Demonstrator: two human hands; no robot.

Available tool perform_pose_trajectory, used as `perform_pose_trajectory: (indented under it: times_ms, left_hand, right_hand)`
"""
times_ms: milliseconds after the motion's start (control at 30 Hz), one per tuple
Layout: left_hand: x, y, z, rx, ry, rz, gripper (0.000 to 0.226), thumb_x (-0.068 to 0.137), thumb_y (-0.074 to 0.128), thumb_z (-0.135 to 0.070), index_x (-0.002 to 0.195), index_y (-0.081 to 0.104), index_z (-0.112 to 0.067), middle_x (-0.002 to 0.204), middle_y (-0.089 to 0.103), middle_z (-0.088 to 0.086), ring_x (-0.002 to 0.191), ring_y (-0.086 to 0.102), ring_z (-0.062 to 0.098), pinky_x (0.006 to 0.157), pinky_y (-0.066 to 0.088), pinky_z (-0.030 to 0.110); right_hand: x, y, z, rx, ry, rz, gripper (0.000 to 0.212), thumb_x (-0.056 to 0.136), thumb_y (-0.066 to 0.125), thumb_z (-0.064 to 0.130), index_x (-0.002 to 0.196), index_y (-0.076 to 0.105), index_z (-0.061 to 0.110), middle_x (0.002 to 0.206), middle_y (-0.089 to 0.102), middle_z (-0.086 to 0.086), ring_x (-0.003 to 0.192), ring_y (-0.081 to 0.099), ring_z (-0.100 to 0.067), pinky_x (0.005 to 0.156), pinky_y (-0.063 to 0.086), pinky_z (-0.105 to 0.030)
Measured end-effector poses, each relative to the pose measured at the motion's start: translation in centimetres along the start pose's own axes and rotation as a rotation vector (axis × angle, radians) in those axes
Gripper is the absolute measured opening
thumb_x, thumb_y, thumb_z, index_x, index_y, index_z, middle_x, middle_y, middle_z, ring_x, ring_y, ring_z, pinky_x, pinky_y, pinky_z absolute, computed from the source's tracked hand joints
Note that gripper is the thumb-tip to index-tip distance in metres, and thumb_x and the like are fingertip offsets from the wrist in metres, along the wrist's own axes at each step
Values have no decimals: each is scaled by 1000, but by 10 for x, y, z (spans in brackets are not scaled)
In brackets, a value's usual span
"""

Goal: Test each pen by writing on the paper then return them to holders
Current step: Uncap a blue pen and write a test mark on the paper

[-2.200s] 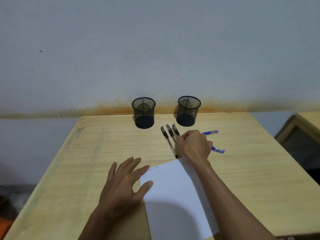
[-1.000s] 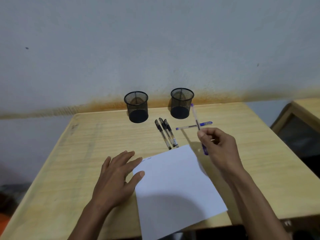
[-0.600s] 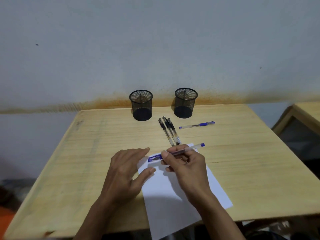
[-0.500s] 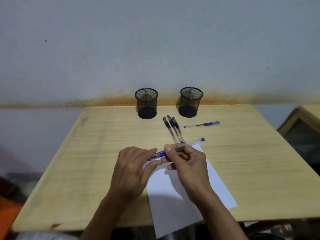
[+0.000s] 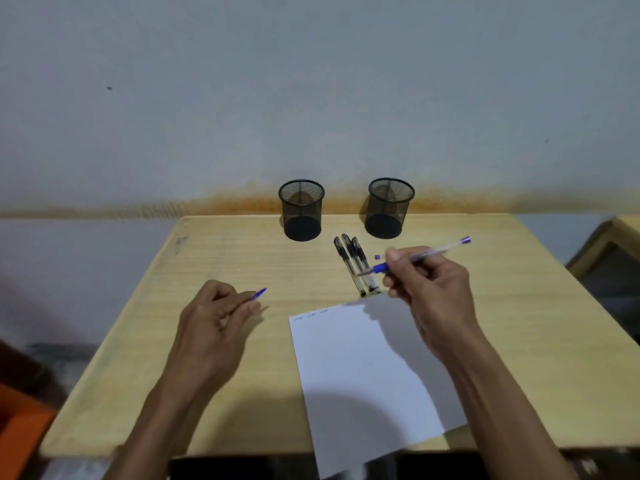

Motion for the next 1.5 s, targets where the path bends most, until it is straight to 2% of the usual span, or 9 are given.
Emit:
perform_pose_trajectory:
  times_ms: [200,333,467,767,967,1133,1300,1400,1500]
  left_hand:
    - [-2,18,-6,-26,-33,-22,17,89,70,-14,106,75,-17,82,64,-8,81,60,1,68,41,9]
    - [16,28,-1,33,-106,-35,4,89,68,-17,90,70,-20,83,66,-6,77,60,10,72,49,34]
    - [41,45,10,176,-100,33,6,89,69,-24,90,74,-21,96,58,-8,96,60,23,86,47,43]
    - [55,60,26,282,-155,50,17,94,65,-27,90,79,-20,103,57,-2,108,53,26,89,35,39]
    - [50,61,29,292,-115,56,25,96,58,-35,96,77,-19,108,66,6,109,56,32,87,39,43]
    - [28,53,12,129,-1,-17,40,87,59,-46,116,71,-20,112,65,-4,109,57,20,92,47,46]
    - [-3,75,-1,111,263,210,44,87,65,-52,122,69,-25,127,65,-9,125,55,11,101,44,44]
    - [-10,86,6,227,236,353,60,84,52,-71,132,61,-36,143,56,-9,137,44,11,114,32,47]
    - [-10,89,8,287,205,396,66,82,42,-78,132,61,-38,147,52,-9,140,40,12,118,27,48]
  right_hand:
    - [-21,3,-29,-43,80,-15,12,90,74,20,85,76,9,67,68,-7,63,62,-15,66,53,-32]
    - [-25,-3,-31,-34,93,-46,15,87,76,22,84,74,8,64,67,-5,60,61,-15,66,52,-34]
    - [-26,-4,-28,-56,89,-66,15,86,77,22,83,74,8,62,68,-3,59,61,-14,65,51,-36]
    - [-27,-4,-34,-96,97,-54,13,90,75,19,86,74,6,62,69,-1,57,63,-9,60,54,-26]
    - [-27,-3,-39,-92,126,-58,14,90,74,19,87,74,5,60,69,0,55,62,-9,58,54,-22]
    - [-28,-3,-38,-50,137,-79,10,93,70,16,93,69,6,75,77,-11,67,74,-16,60,59,-25]
    - [-23,1,-41,-194,58,-86,22,81,81,-2,83,60,6,80,77,-13,72,76,-23,59,60,-29]
    - [-12,10,-52,-351,26,-32,16,79,81,2,80,70,13,75,75,-3,70,73,-17,68,63,-33]
    - [-2,22,-58,-460,2,43,15,77,79,1,80,72,15,75,75,3,70,71,-6,70,60,-22]
Point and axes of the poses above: each hand's wrist, its own x-axis towards the middle knuckle, its own y-axis out of the palm, z = x × y, the point moved 4 cm from there along x, towards the middle knuckle
